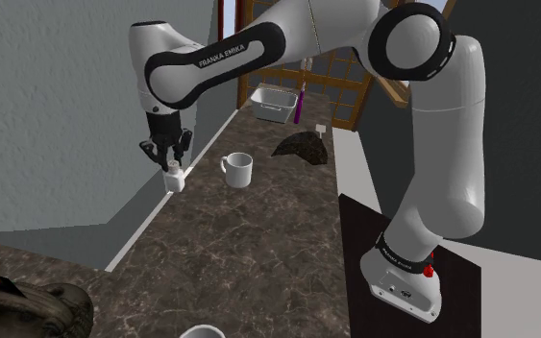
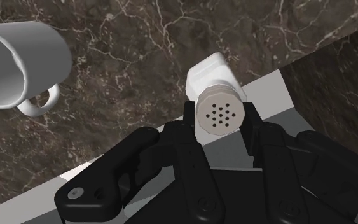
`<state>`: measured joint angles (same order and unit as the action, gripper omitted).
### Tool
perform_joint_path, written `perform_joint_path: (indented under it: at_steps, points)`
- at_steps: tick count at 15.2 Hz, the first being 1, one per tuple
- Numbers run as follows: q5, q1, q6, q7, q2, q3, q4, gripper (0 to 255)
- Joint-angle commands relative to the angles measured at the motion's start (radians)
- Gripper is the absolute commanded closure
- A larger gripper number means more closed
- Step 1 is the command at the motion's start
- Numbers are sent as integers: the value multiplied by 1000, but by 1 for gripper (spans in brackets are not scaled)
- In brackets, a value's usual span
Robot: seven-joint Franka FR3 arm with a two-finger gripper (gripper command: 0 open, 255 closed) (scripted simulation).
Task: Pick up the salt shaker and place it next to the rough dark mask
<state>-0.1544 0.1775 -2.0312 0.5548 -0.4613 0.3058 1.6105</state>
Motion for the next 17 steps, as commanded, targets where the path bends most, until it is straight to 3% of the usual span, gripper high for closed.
perform_joint_path:
  at_steps: [1, 17]
  points:
    - [4, 0, 23, -1, 10, 2, -13, 255]
    - [24, 3, 216, -16, 57, 12, -161, 255]
